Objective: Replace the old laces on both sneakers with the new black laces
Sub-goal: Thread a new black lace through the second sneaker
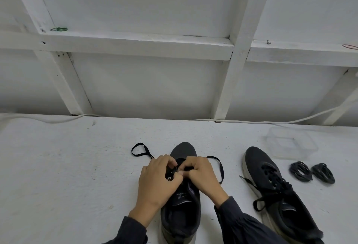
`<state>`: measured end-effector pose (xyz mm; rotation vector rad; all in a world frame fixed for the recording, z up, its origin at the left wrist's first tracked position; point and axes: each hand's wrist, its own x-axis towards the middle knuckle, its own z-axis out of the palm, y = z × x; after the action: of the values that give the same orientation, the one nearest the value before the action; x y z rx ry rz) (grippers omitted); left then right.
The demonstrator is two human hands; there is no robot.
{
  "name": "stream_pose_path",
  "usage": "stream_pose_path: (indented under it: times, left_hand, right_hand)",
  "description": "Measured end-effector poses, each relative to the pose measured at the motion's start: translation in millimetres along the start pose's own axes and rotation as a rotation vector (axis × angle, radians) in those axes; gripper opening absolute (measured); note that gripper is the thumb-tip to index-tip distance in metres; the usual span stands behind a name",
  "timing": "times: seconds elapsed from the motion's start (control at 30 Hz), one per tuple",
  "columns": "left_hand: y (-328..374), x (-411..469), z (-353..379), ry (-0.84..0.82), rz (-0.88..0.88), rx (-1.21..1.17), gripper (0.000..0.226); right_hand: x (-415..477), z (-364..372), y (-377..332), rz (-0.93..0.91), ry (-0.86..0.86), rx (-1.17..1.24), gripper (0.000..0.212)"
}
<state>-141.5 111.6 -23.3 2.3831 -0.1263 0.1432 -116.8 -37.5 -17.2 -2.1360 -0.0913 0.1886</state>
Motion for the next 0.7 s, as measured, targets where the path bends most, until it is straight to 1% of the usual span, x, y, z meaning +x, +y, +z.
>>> stream_pose_path:
  times: [0.1, 0.2, 0.3, 0.37, 0.5, 0.63, 0.7]
  left_hand:
    - [0.9, -4.8, 4.9, 0.075, -0.023, -0.051, 0.019]
    - [2.5, -7.3, 5.9, 0.098, -0.055, -0.097, 0.022]
    - [-3.5, -8.9, 6.6, 0.135, -0.081, -0.103, 0.027]
    - [-4.7, -8.6, 5.5, 0.138, -0.086, -0.117, 0.027]
    - [-0.7, -8.1, 6.0, 0.114, -0.041, -0.135, 0.026]
    - [-2.1, -3.4, 6.8, 0.044, 0.006, -0.159, 0.024]
    - [-2.6, 2.4, 6.9, 0.007, 0.043, -0.126, 0.017]
  right_hand:
    - [0.0, 1.7, 2.7, 0.006, -0.005, 0.08, 0.033]
    - [-3.0, 1.2, 0.2, 0.018, -0.009, 0.181, 0.027]
    - [-3.6, -8.9, 1.9, 0.085, 0.025, 0.394, 0.024]
    - [-3.6, -18.2, 4.6, 0.105, 0.044, 0.475, 0.021]
    - [-3.9, -25.5, 7.8, 0.054, 0.021, 0.43, 0.014]
    - [0.0, -34.9, 8.7, -0.048, -0.014, 0.24, 0.009]
    - [1.8, -38.6, 4.8, -0.084, -0.062, 0.186, 0.008]
